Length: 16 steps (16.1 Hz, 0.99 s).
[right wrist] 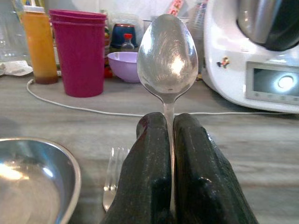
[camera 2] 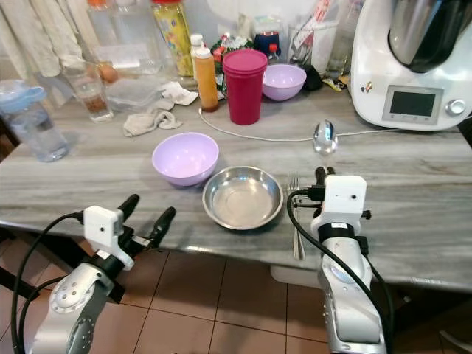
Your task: Setting the table
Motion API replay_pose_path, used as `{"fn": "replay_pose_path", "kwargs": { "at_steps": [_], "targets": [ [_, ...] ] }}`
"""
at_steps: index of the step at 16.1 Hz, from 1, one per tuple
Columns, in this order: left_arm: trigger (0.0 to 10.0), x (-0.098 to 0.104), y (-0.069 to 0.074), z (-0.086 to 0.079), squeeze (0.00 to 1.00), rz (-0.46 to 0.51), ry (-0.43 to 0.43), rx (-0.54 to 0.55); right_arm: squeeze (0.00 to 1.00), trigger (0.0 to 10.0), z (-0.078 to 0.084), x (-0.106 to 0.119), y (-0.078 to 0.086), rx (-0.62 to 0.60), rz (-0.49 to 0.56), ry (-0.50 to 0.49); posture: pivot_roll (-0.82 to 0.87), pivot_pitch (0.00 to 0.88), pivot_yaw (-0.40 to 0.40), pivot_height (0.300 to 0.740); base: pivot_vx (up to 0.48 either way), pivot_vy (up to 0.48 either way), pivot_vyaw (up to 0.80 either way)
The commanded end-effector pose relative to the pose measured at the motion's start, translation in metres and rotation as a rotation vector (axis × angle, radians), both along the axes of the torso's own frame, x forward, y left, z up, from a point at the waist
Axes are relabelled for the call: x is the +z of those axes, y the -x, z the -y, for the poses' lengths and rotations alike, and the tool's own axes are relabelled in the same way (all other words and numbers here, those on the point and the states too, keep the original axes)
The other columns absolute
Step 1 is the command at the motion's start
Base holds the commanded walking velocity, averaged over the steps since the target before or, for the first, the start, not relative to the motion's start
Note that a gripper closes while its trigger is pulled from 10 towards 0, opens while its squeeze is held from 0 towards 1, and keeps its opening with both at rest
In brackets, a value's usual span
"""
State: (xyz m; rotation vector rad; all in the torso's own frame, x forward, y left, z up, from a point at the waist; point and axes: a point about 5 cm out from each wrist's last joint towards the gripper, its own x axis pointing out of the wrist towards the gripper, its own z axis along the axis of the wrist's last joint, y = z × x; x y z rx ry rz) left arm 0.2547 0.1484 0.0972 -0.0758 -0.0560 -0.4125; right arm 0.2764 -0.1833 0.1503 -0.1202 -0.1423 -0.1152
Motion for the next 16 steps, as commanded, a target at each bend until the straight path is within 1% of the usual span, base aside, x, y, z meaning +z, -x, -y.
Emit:
{"fn": "replay_pose_path", "kwargs": {
  "at_steps": [1,2,3,4,6,7,10,11,12,13,14,16],
  "targets": [
    [10.0,-0.001,0.002,-0.002,0.0,-0.011,-0.024,-0.01,0.0,10.0,0.003,0.003,0.002,-0.022,0.012,0.011,-0.23,0.098,0.049,0.74,0.0,0.0,0.0],
    [10.0,-0.001,0.003,-0.003,0.0,-0.013,-0.036,-0.03,0.0,10.0,0.007,0.001,0.004,-0.051,0.006,0.011,-0.24,0.098,0.049,0.74,0.0,0.0,0.0],
    [10.0,-0.004,0.004,-0.003,0.0,-0.026,-0.042,-0.073,0.0,10.0,0.015,-0.003,0.008,-0.113,-0.018,-0.009,-0.24,0.099,0.047,0.74,0.0,0.0,0.0],
    [10.0,-0.005,0.005,-0.003,0.0,-0.03,-0.039,-0.091,0.0,10.0,0.018,-0.005,0.01,-0.13,-0.029,-0.017,-0.24,0.1,0.048,0.74,0.0,0.0,0.0],
    [10.0,-0.006,0.007,-0.002,0.0,-0.038,-0.044,-0.182,0.0,10.0,0.031,-0.017,0.017,-0.197,-0.093,-0.058,-0.24,0.106,0.049,0.74,0.0,0.0,0.0],
    [10.0,-0.005,0.007,-0.001,0.0,-0.035,-0.054,-0.214,0.0,10.0,0.034,-0.019,0.019,-0.206,-0.111,-0.064,-0.24,0.106,0.049,0.74,0.0,0.0,0.0],
    [10.0,-0.004,0.008,0.002,0.0,-0.043,-0.05,-0.287,0.0,10.0,0.038,-0.022,0.016,-0.184,-0.161,-0.059,-0.25,0.118,0.052,0.74,0.0,0.0,0.0],
    [10.0,-0.004,0.008,0.002,0.0,-0.041,-0.054,-0.302,0.0,10.0,0.04,-0.021,0.014,-0.185,-0.159,-0.079,-0.25,0.121,0.054,0.74,0.0,0.0,0.0],
    [10.0,-0.003,0.01,0.005,0.0,-0.048,-0.044,-0.348,0.0,10.0,0.043,-0.022,0.01,-0.17,-0.186,-0.087,-0.25,0.123,0.052,0.74,0.0,0.0,0.0],
    [10.0,-0.003,0.011,0.005,0.0,-0.047,-0.047,-0.366,0.0,10.0,0.044,-0.025,0.008,-0.167,-0.211,-0.109,-0.25,0.123,0.051,0.74,0.0,0.0,0.0],
    [10.0,-0.003,0.011,0.005,0.0,-0.05,-0.047,-0.373,0.0,10.0,0.044,-0.027,0.007,-0.163,-0.226,-0.132,-0.25,0.123,0.049,0.74,0.0,0.0,0.0],
    [10.0,-0.003,0.011,0.005,0.0,-0.048,-0.047,-0.373,0.0,10.0,0.042,-0.032,0.004,-0.128,-0.264,-0.129,-0.25,0.123,0.05,0.74,0.0,0.0,0.0]
  ]
}}
